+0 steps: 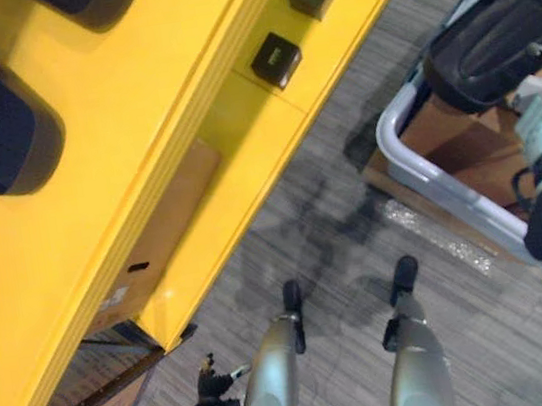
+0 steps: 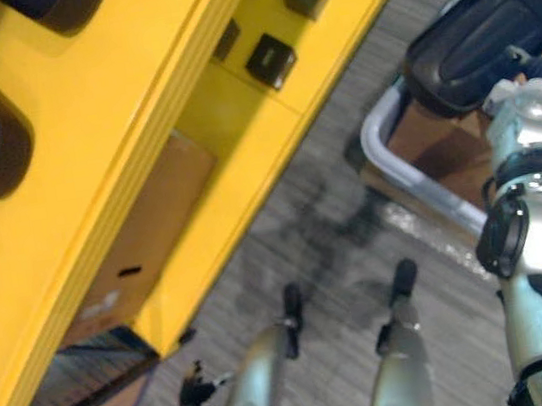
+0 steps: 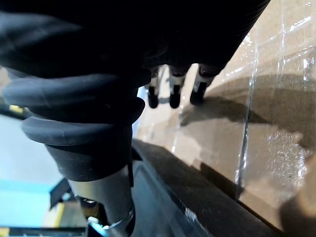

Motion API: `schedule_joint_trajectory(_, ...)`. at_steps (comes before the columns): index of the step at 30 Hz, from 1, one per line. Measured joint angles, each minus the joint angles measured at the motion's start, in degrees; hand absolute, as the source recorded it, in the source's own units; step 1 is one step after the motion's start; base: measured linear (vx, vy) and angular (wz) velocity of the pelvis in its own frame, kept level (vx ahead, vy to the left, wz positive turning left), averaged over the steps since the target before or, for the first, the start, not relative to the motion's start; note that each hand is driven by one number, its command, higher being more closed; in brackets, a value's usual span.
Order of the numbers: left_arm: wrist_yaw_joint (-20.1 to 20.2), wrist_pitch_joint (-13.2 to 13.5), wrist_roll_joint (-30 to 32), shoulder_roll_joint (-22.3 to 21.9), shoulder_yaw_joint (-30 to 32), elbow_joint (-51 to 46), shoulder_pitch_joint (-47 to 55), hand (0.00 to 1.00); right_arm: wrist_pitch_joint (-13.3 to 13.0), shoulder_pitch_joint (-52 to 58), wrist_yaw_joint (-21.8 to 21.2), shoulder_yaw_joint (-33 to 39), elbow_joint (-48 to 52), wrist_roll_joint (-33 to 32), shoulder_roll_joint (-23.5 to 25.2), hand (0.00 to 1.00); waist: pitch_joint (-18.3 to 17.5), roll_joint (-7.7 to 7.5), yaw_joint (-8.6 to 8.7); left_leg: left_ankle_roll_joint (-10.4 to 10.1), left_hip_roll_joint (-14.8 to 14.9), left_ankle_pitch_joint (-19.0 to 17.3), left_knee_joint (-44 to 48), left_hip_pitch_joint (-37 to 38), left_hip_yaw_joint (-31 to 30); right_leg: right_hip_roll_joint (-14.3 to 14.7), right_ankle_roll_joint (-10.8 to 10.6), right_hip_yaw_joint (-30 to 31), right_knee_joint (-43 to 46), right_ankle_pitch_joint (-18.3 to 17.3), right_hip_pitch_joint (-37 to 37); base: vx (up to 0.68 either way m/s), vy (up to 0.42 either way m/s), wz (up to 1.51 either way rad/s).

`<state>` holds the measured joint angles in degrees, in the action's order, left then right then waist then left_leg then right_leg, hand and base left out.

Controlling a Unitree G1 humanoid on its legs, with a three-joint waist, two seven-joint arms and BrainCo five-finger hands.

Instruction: Walk over and take plastic housings, then place them on the shelf

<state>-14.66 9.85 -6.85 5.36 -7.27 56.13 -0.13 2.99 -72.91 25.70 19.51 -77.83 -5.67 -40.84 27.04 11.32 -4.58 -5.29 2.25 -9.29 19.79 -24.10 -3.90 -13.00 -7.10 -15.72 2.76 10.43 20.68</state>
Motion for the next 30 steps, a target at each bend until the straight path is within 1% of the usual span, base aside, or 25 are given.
schedule_joint_trajectory(4, 0.3, -0.1, -0.1, 0.0, 0.0, -0.4, 0.0, 0.00, 1.6, 0.0, -3.8, 0.0, -2.3, 2.3, -2.0, 1.00, 0.0, 0.10, 0.06, 0.0, 0.0, 0.0, 0.0, 0.0, 0.0, 0.0, 0.0, 0.0, 0.0, 0.0, 0.0, 0.00, 0.000, 0.00)
schedule_joint_trajectory(5, 0.9, -0.1, -0.1, 0.0, 0.0, -0.8, 0.0, 0.00, 2.4, 0.0, -5.6, 0.0, -3.2, 3.3, -2.0, 1.00, 0.0, 0.36, 0.04, 0.0, 0.0, 0.0, -0.1, 0.0, -0.1, 0.0, 0.0, -0.1, 0.0, 0.0, 0.0, 0.00, 0.000, 0.00)
schedule_joint_trajectory(8, 2.5, -0.1, -0.1, -0.3, -0.3, -1.6, 0.0, 0.00, 2.5, 0.0, -7.1, -0.4, -3.7, 8.2, -2.3, 1.00, -0.2, 1.44, -0.38, 0.0, 0.0, 0.0, -0.2, 0.1, -0.2, 0.0, 0.0, -0.1, 0.0, 0.0, -0.2, 0.00, 0.000, 0.00)
schedule_joint_trajectory(9, 2.7, -0.1, -0.1, -0.3, -0.3, -1.9, 0.0, 0.00, 2.6, 0.0, -8.0, -0.7, -3.7, 9.6, -2.3, 1.00, -0.3, 1.51, -0.45, -0.1, 0.1, 0.1, -0.2, 0.2, -0.2, 0.1, 0.0, -0.2, -0.1, 0.0, -0.2, 0.00, 0.000, 0.00)
schedule_joint_trajectory(13, 3.6, -0.1, -0.1, -0.3, -0.3, -2.2, 0.0, 0.00, 3.2, 0.2, -9.4, -1.1, -3.8, 13.7, -2.0, 1.00, -0.3, 1.53, -0.64, -0.1, 0.1, 0.1, -0.3, 0.2, -0.2, 0.1, 0.0, -0.2, -0.2, 0.0, -0.2, 0.00, 0.000, 0.00)
schedule_joint_trajectory(18, 4.0, -0.2, -0.1, -0.4, -0.3, -2.2, 0.0, 0.00, 3.5, 1.7, -10.0, -1.1, -3.3, 18.9, -1.8, 1.00, -0.3, 1.53, -0.96, -0.1, 0.0, 0.3, -0.9, 1.0, -0.1, 0.0, 0.0, -0.4, -0.3, 0.0, -0.9, 0.00, 0.001, 0.01)
schedule_joint_trajectory(21, 4.3, -0.5, 0.0, -0.3, -0.4, -2.8, 0.0, 0.00, 3.4, 3.8, -10.6, -1.4, -1.1, 23.7, -1.5, 1.00, -0.3, 1.54, -0.83, -0.2, 0.0, 0.8, -1.8, 1.3, -0.1, 0.0, 0.0, -0.4, -0.4, 0.0, -0.9, 0.00, 0.000, 0.00)
schedule_joint_trajectory(24, 4.3, -0.6, 0.1, -0.2, -0.9, -3.3, -0.1, 0.00, 3.3, 6.6, -10.0, -4.0, 2.7, 26.4, -1.1, 1.00, -0.3, 1.52, -0.72, -0.3, 0.1, 1.0, -2.5, 1.9, 0.3, 0.0, 0.0, -0.1, -0.4, 0.0, -0.9, -0.01, -0.005, -0.04)
schedule_joint_trajectory(25, 4.3, -0.6, 0.2, -0.1, -1.1, -3.4, -0.3, 0.00, 3.1, 7.9, -9.3, -5.0, 4.3, 27.0, -0.7, 1.00, -0.3, 1.52, -0.53, -0.3, 0.1, 1.0, -2.6, 2.0, 0.5, 0.0, 0.0, 0.1, -0.4, 0.0, -0.9, 0.00, -0.002, -0.06)
schedule_joint_trajectory(26, 3.8, -0.6, 0.2, 0.0, -2.3, -3.6, -0.4, 0.00, 3.0, 10.6, -7.9, -6.1, 7.8, 28.6, 0.1, 1.00, -0.3, 1.48, 0.21, -0.3, 0.1, 1.0, -2.7, 2.0, 0.7, 0.0, 0.0, 0.1, -0.4, 0.0, -0.8, 0.00, -0.003, -0.04)
schedule_joint_trajectory(27, 3.6, -0.6, 0.3, 0.2, -2.7, -3.8, -0.6, 0.00, 2.9, 12.1, -7.6, -6.3, 9.5, 29.2, 0.5, 1.00, -0.3, 1.47, 0.53, -0.3, 0.1, 1.0, -2.7, 2.0, 0.7, 0.0, 0.0, 0.2, -0.4, 0.0, -0.8, 0.00, -0.003, -0.03)
schedule_joint_trajectory(30, 1.9, -0.3, 0.6, 0.0, -3.1, -7.0, -1.7, 0.00, 2.6, 19.3, -4.9, -6.2, 18.8, 31.6, 2.1, 1.00, -0.2, 1.32, 2.01, -0.3, 0.2, 0.9, -2.9, 2.0, 1.4, 0.0, 0.0, 0.9, -0.4, 0.0, -0.3, 0.00, -0.002, -0.09)
